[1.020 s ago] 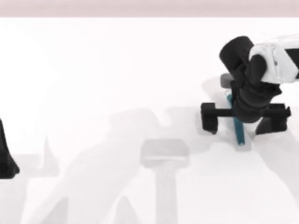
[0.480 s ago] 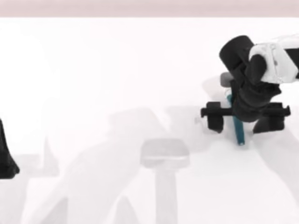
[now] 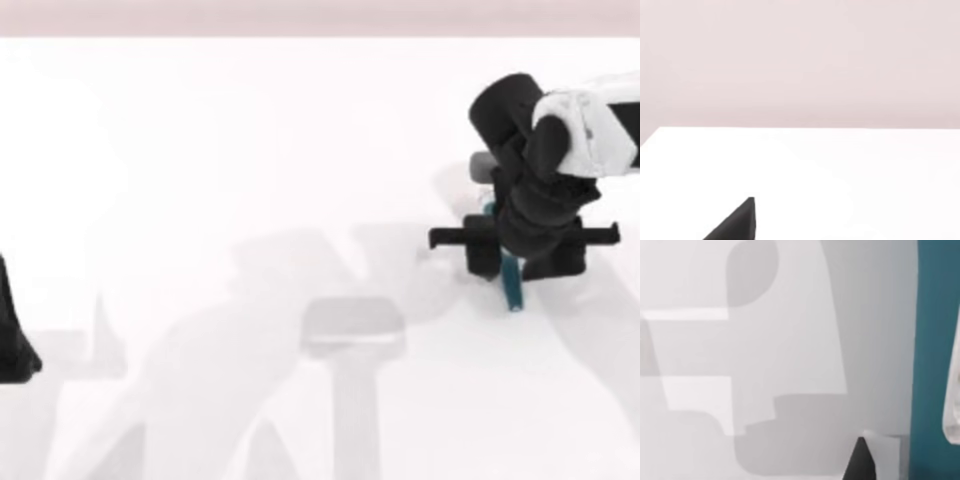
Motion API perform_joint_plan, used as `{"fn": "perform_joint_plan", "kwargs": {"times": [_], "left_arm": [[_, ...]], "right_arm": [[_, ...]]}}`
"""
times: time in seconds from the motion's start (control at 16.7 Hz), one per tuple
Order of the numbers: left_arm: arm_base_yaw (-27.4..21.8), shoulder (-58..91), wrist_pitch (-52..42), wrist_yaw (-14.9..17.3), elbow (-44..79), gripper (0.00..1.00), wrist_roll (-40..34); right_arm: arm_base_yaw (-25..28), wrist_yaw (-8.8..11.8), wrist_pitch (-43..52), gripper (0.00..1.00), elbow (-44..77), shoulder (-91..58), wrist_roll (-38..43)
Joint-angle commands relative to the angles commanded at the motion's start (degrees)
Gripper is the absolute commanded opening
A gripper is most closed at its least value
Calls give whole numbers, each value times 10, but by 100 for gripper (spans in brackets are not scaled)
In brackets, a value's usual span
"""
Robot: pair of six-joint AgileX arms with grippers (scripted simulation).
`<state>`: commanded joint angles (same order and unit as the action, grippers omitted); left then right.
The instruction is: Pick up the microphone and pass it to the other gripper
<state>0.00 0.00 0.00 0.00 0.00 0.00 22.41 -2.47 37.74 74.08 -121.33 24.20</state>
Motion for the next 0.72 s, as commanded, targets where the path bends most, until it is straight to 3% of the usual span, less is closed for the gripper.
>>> {"fn": "perform_joint_plan", "kwargs": {"times": [0.36, 0.54, 0.72], "left_arm": [[0, 0, 0, 0, 0, 100, 0], [0, 0, 0, 0, 0, 100, 0], [0, 0, 0, 0, 0, 100, 0]], "right_arm": [[1, -10, 8, 0, 12, 35, -10], [3, 7, -47, 0, 0, 45, -25], [3, 37, -147, 0, -23, 64, -51]]}}
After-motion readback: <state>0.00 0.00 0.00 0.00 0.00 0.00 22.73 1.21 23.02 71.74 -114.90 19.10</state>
